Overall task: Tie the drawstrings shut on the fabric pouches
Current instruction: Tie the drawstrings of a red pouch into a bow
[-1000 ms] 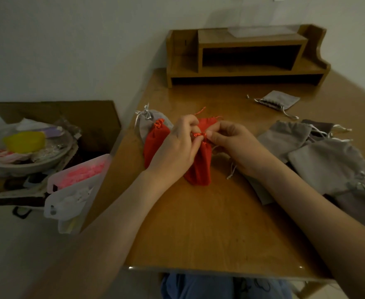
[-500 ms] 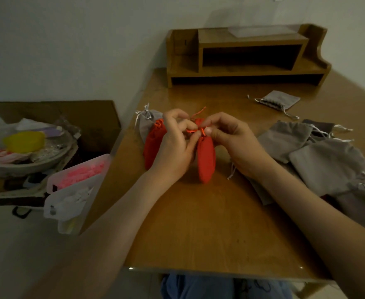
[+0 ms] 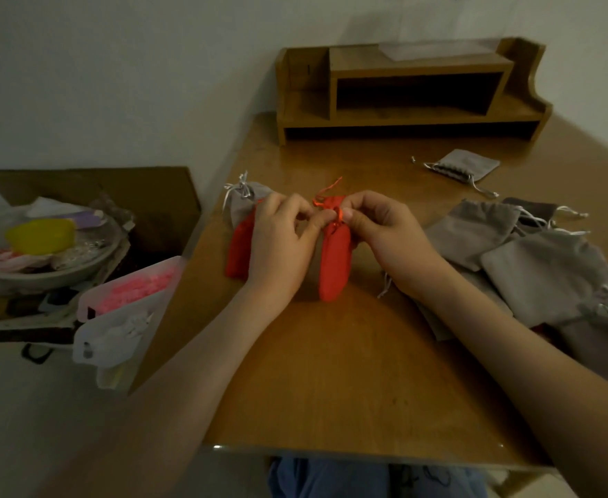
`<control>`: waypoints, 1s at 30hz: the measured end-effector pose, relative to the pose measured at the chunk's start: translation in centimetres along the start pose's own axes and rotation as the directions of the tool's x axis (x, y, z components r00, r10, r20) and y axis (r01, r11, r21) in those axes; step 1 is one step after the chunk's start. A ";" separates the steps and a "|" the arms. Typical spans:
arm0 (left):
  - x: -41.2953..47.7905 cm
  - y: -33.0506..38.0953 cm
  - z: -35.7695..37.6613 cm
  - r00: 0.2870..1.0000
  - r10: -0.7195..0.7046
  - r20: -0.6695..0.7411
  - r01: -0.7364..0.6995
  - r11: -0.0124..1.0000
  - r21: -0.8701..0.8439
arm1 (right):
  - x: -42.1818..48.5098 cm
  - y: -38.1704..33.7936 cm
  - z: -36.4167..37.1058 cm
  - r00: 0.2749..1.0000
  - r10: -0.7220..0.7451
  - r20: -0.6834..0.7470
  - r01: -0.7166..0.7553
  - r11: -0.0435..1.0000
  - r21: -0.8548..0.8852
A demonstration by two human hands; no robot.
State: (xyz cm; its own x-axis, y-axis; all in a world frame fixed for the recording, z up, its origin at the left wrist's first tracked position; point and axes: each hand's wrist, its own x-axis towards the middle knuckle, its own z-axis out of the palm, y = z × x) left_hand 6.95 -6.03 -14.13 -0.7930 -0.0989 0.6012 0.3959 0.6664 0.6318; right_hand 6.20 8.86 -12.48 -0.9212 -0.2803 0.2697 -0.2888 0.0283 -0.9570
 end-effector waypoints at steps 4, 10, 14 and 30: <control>-0.1 0.2 0.2 0.994 0.113 0.009 -0.113 0.993 0.039 | 0.0 0.0 0.1 1.000 0.001 0.006 -0.001 1.000 0.028; 0.0 0.4 0.0 0.958 0.286 0.031 -0.286 0.933 0.219 | 0.0 0.3 0.1 0.999 0.023 -0.040 -0.023 1.000 -0.011; 0.0 0.5 -0.2 0.940 0.338 0.040 -0.335 0.899 0.282 | 0.1 0.3 0.2 0.996 0.057 -0.068 -0.061 0.997 -0.054; -0.3 0.4 0.3 0.978 0.203 0.055 -0.208 0.972 0.106 | 0.2 0.3 -0.1 0.992 0.118 -0.055 -0.124 0.984 -0.126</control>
State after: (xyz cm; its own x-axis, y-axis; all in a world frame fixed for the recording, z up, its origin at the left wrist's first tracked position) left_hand 7.18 -5.45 -14.18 -0.7203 0.0796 0.6891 0.5008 0.7471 0.4372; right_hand 5.90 8.92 -12.67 -0.9618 -0.2216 0.1608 -0.2030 0.1832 -0.9619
